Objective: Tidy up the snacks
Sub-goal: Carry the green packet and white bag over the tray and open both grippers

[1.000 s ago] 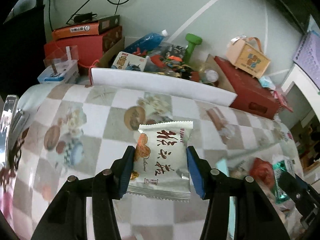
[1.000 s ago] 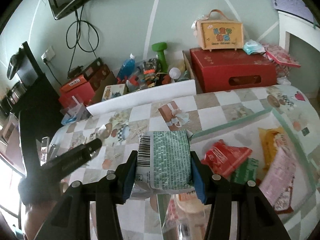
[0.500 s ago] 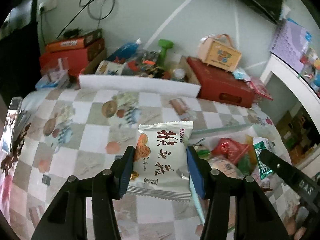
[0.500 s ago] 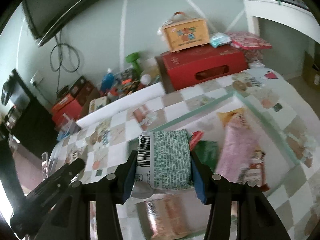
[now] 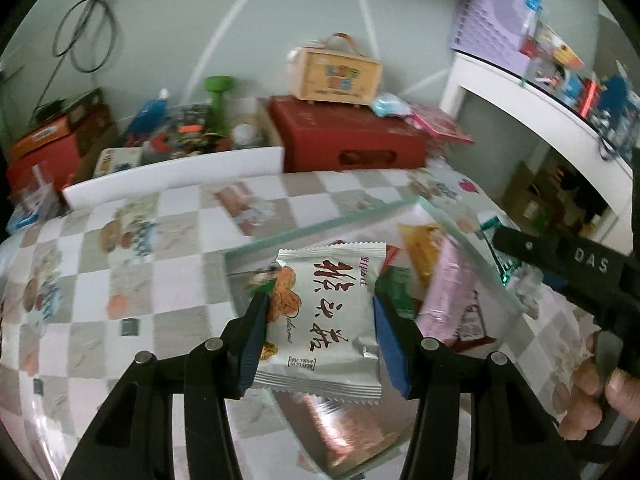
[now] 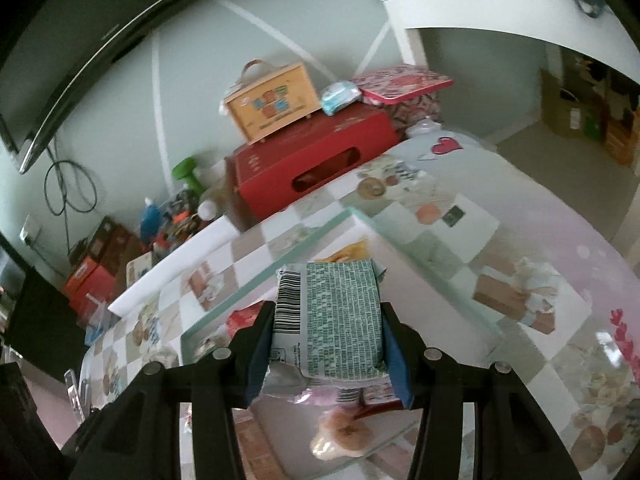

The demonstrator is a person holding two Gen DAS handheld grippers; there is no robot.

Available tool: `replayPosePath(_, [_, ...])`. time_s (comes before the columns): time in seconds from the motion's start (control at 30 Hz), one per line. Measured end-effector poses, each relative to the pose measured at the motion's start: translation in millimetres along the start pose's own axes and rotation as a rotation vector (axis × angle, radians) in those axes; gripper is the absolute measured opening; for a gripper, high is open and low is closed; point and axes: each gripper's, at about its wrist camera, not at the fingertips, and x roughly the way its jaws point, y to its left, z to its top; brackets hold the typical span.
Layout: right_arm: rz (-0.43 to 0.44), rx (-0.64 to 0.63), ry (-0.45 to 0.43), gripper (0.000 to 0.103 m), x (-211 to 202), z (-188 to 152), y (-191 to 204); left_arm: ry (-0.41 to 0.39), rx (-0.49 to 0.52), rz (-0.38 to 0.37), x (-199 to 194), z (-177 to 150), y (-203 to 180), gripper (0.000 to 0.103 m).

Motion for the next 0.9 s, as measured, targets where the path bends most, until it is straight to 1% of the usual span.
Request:
replayPosePath(0.13, [0.003,0.009,0.013,0.053,3.4,-0.2,-3.7,0.007,0.028,-0.002,7.9,1.3,-9.7,0.054])
replayPosePath(0.43, [0.055,-0.03,0.044,0.053,18.2,-3.8,9.2,0.002,0.079,0.014,23.4,11.7,-23.3,0.054])
replayPosePath(0.9, [0.082,-0.057,0.091,0.054,32.7,-11.6,21.3,0.029,0.136,0.018,39.2,6.1,-39.6,0.054])
